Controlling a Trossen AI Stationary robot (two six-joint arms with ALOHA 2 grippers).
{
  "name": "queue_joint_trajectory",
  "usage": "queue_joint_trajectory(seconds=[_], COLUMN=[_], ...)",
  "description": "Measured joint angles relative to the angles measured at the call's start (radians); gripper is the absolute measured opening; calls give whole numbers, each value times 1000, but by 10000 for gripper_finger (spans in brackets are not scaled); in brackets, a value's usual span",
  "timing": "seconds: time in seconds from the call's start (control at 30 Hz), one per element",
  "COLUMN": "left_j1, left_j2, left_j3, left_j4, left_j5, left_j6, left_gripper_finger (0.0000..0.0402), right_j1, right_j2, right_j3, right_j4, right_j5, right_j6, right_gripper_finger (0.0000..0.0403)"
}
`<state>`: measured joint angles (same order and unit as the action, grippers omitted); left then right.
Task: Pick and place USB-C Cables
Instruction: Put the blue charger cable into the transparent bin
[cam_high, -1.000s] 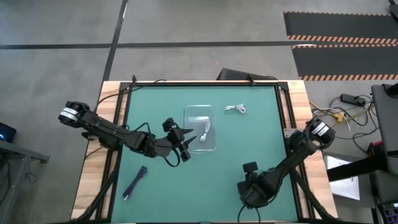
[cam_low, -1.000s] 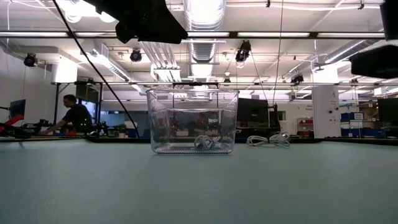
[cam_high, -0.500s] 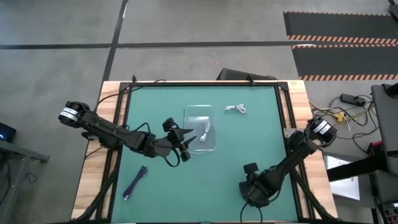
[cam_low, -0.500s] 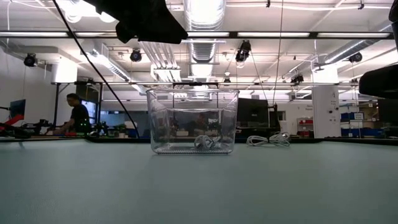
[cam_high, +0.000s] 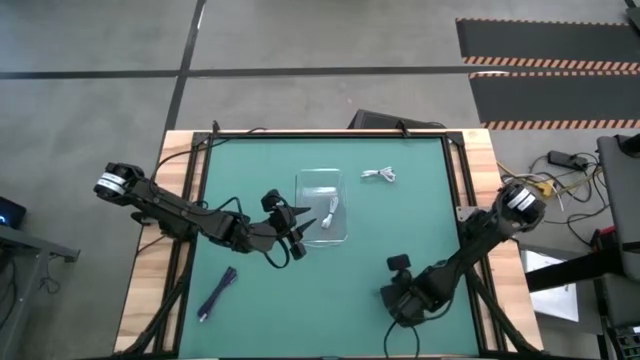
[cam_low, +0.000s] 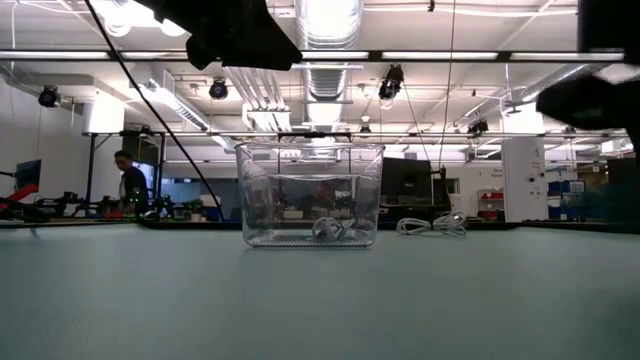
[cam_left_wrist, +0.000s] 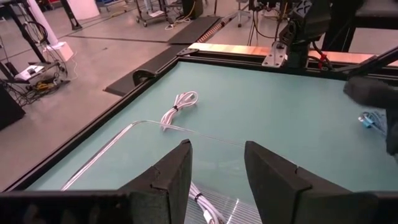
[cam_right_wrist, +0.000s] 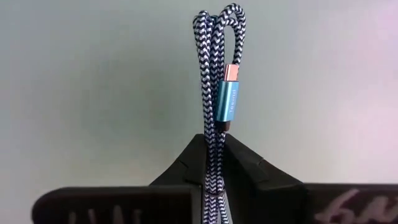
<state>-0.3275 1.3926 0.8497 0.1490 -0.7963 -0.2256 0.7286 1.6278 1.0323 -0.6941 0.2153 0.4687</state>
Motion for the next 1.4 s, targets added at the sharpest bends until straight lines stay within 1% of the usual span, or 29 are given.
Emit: queue_joint_trajectory(seconds=[0.13,0.23,0.37,0.47,0.53,0.67,0.8,0.97,1.17,1.3,1.4], left_j1=[0,-1,-1,-1,-1,-1,-2,-2,-2,-3,-3], left_j2=[0,0,0,0,0,0,0,0,0,0,0], left_j3=[0,0,-1,-1,-1,-1,-1,2,5,5,5], left_j4=[9,38,75,94,105,133,179,216,243,256,273], left_j5=[0,4,5,6,6,6,14,27,32,33,35], left_j6=[-4,-3,4,5,5,-2,-3,-3,-3,-3,-3], left_gripper_finger=[132,132,132,132,132,132,132,132,132,132,132], right_j1=[5,2,-6,-38,-67,-131,-197,-272,-367,-431,-467], right_j2=[-66,-120,-182,-227,-254,-302,-361,-429,-469,-467,-466], right_j3=[-33,-80,-178,-268,-327,-430,-486,-509,-503,-503,-504], right_j4=[51,156,369,605,779,1090,1280,1372,1397,1481,1508], right_j5=[112,226,331,372,375,311,189,65,-63,-132,-171], right_j6=[-17,-55,-182,-328,-423,-608,-715,-784,-819,-813,-786], right_gripper_finger=[23,22,22,22,22,22,22,22,22,22,22])
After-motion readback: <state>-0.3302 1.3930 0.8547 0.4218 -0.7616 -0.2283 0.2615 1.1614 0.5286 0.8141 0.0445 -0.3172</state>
